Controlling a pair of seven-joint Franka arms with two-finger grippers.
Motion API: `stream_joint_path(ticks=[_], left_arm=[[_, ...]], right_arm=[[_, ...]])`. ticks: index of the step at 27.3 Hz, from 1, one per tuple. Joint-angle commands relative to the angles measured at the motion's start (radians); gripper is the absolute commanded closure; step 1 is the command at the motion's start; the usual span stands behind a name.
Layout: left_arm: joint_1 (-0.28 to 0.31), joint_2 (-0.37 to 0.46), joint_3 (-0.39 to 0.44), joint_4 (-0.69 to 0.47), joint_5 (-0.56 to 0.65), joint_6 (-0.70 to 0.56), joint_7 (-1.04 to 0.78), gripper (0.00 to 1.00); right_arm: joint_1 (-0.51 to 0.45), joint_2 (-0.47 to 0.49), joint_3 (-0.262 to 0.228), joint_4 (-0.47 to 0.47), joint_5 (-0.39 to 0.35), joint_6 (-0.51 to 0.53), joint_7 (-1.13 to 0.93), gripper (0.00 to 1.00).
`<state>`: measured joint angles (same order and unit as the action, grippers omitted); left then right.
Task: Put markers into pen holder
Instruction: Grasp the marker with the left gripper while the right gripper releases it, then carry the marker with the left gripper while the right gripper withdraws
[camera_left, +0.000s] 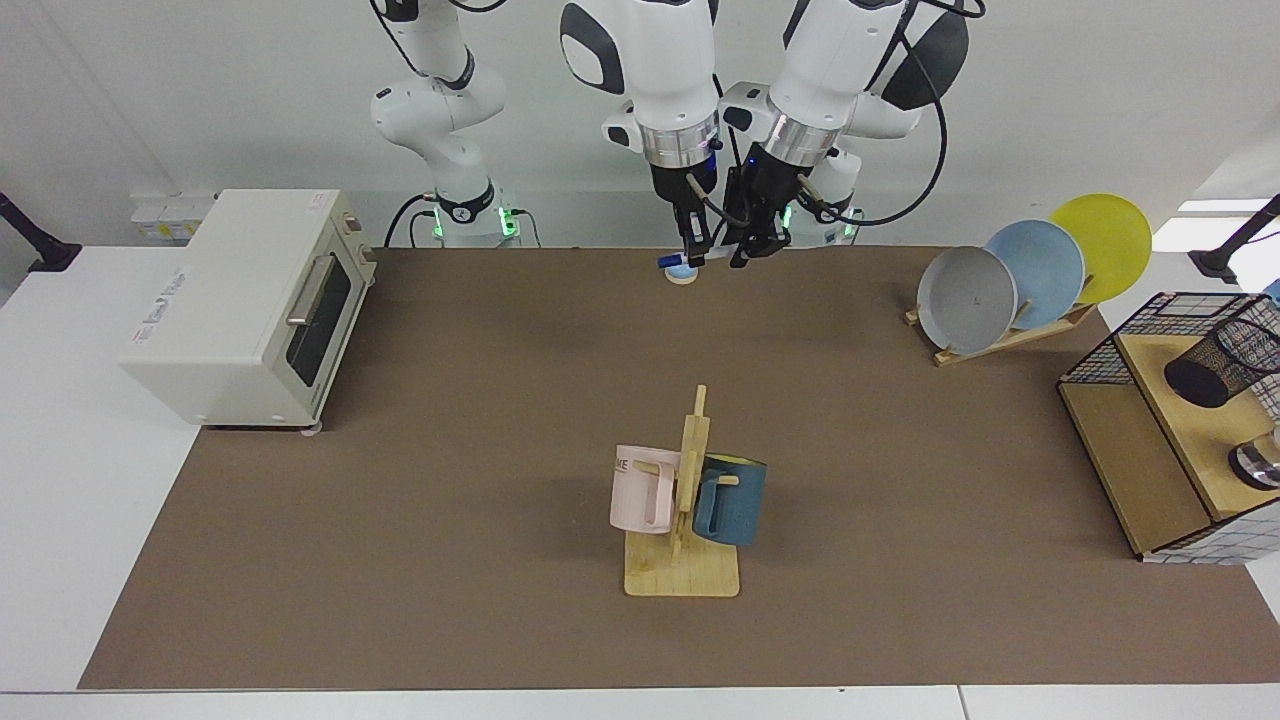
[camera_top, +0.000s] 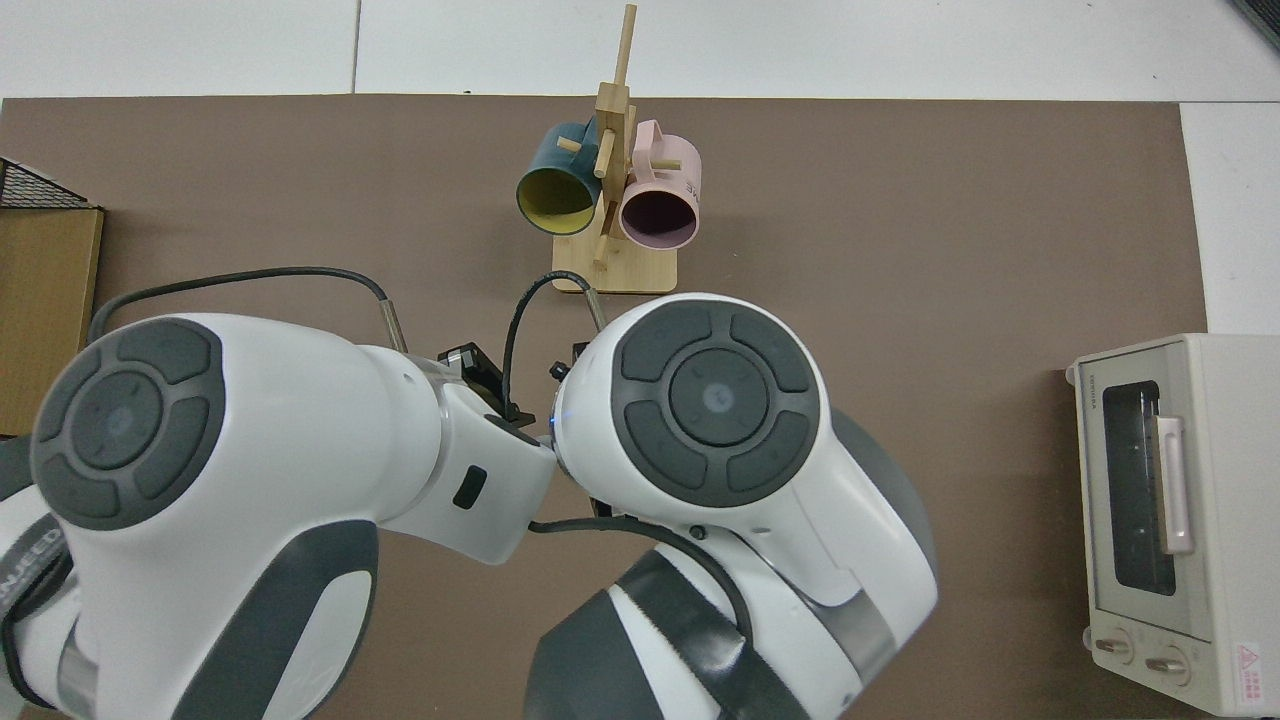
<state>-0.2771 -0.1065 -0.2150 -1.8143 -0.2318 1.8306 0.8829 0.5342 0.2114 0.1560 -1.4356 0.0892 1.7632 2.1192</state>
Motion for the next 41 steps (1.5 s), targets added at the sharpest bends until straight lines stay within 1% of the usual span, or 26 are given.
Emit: stream_joint_path(ticks=[1, 2, 14, 15, 16, 17, 18, 19, 20, 21, 24, 28, 33, 38, 41], left_arm=[[-0.020, -0.009, 0.011, -0.022, 0.008, 0.019, -0.018, 0.97], [-0.020, -0.009, 0.011, -0.020, 0.012, 0.021, -0.018, 1.00], [-0.007, -0.015, 0.022, 0.003, 0.019, 0.018, -0.016, 1.00], [-0.007, -0.015, 0.023, 0.003, 0.019, 0.018, -0.018, 1.00], [-0.007, -0.016, 0.023, 0.003, 0.019, 0.018, -0.018, 1.00], [-0.007, -0.016, 0.025, 0.003, 0.019, 0.018, -0.018, 1.00], [-0.005, -0.018, 0.025, 0.004, 0.019, 0.018, -0.018, 1.00], [-0.004, -0.016, 0.025, 0.010, 0.019, 0.019, -0.016, 1.00], [-0.002, -0.013, 0.026, 0.022, 0.019, 0.018, -0.016, 1.00], [0.001, -0.012, 0.026, 0.030, 0.019, 0.016, -0.018, 1.00], [0.019, -0.012, 0.026, 0.036, 0.020, 0.015, -0.016, 1.00], [0.041, -0.018, 0.026, 0.036, 0.020, 0.013, -0.015, 1.00], [0.042, -0.022, 0.037, 0.036, 0.020, 0.012, -0.016, 1.00], [0.042, -0.025, 0.046, 0.046, 0.023, 0.001, -0.016, 1.00], [0.042, -0.027, 0.049, 0.058, 0.032, -0.023, -0.016, 1.00]], right_arm=[[-0.002, 0.013, 0.014, 0.032, -0.011, -0.022, 0.030, 1.00], [-0.002, 0.013, 0.014, 0.032, -0.013, -0.022, 0.030, 1.00], [-0.003, 0.011, 0.017, 0.023, -0.014, -0.002, 0.018, 1.00], [-0.005, 0.011, 0.017, 0.023, -0.014, -0.002, 0.013, 0.98], [-0.005, 0.011, 0.017, 0.023, -0.016, -0.002, 0.010, 0.91], [-0.006, 0.009, 0.017, 0.023, -0.014, -0.002, 0.005, 0.80], [-0.008, 0.009, 0.016, 0.023, -0.014, -0.002, -0.005, 0.67], [-0.008, 0.005, 0.016, 0.021, -0.014, -0.002, -0.018, 0.47], [-0.008, 0.002, 0.013, 0.017, -0.014, -0.002, -0.031, 0.18], [-0.008, 0.000, 0.011, 0.014, -0.016, -0.004, -0.045, 0.00], [-0.023, -0.020, 0.008, 0.001, -0.014, -0.013, -0.102, 0.00], [-0.089, -0.061, 0.010, -0.005, -0.011, -0.062, -0.250, 0.00], [-0.195, -0.116, 0.008, -0.006, -0.003, -0.163, -0.546, 0.00], [-0.299, -0.153, 0.007, -0.005, -0.014, -0.258, -0.862, 0.00], [-0.345, -0.173, 0.005, -0.006, -0.017, -0.290, -1.039, 0.00]])
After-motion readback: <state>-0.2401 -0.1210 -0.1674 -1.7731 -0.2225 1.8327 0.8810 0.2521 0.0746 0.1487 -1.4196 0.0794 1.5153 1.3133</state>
